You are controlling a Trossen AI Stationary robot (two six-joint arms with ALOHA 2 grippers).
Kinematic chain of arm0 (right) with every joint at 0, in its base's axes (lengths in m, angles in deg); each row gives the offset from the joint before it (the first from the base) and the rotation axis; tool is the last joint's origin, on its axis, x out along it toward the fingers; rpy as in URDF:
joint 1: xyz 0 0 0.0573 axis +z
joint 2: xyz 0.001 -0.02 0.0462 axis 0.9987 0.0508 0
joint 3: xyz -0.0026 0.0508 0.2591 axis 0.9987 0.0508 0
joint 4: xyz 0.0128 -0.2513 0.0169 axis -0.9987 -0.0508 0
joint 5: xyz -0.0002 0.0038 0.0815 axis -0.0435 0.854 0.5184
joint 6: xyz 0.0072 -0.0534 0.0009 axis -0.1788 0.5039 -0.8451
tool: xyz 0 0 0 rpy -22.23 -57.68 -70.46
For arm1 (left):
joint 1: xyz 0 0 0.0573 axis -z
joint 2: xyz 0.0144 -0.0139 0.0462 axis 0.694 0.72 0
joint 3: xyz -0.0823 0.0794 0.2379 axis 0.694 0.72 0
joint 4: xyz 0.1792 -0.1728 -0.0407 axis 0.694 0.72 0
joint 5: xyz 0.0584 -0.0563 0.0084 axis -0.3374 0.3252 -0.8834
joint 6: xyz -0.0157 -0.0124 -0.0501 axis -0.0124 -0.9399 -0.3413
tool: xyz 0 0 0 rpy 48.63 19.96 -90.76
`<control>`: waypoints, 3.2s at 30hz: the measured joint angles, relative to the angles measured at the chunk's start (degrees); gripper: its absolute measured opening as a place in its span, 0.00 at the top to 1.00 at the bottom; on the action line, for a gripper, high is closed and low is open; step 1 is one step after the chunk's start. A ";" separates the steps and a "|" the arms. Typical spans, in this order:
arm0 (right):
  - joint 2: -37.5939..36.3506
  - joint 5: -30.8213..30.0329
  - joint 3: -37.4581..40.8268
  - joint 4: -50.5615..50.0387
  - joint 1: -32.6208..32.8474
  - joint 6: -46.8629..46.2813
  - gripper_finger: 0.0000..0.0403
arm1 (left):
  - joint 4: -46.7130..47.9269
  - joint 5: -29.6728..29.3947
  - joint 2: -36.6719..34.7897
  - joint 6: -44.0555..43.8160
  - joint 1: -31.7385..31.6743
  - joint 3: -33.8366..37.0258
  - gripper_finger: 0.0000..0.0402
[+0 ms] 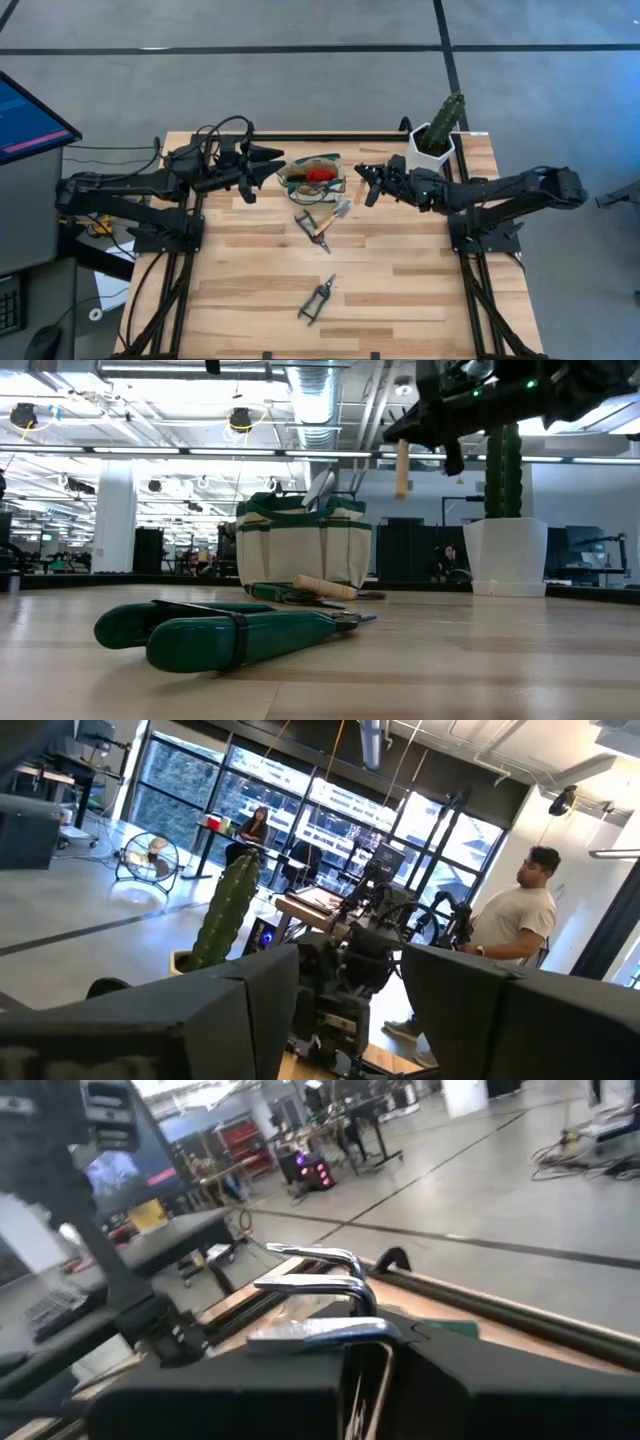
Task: Pick & Place Garden tools in Gardening bag
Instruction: Put the brown hand rake into the brown gardening bag
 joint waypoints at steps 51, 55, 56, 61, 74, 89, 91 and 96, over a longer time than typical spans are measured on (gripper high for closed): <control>24.48 7.29 -10.85 7.99 -10.29 6.37 1.00 | 0.03 0.09 0.04 -0.01 0.00 0.00 0.58; 24.48 7.14 -10.85 7.74 -10.09 7.72 1.00 | 0.04 -0.04 0.04 0.00 0.00 0.00 0.58; 24.48 7.14 -10.85 7.74 -10.02 7.76 1.00 | 0.04 -0.04 0.04 0.00 0.00 0.00 0.58; 24.48 7.14 -10.85 7.72 -9.92 7.76 1.00 | 0.04 -0.04 0.04 0.00 0.00 0.00 0.58; 24.45 -6.28 -9.23 8.47 -5.62 3.09 1.00 | 0.07 -0.02 0.04 0.00 0.00 0.00 0.58; 24.45 -18.59 -9.23 6.78 -0.96 -2.99 1.00 | 0.09 0.00 0.04 0.00 0.00 0.00 0.58; 24.45 -18.41 -9.23 6.84 -0.96 -2.99 1.00 | 0.09 0.00 0.04 0.00 0.00 0.00 0.58; 24.45 -18.30 -9.23 6.84 -0.98 -2.99 1.00 | 0.11 0.00 0.04 -0.01 0.00 0.00 0.58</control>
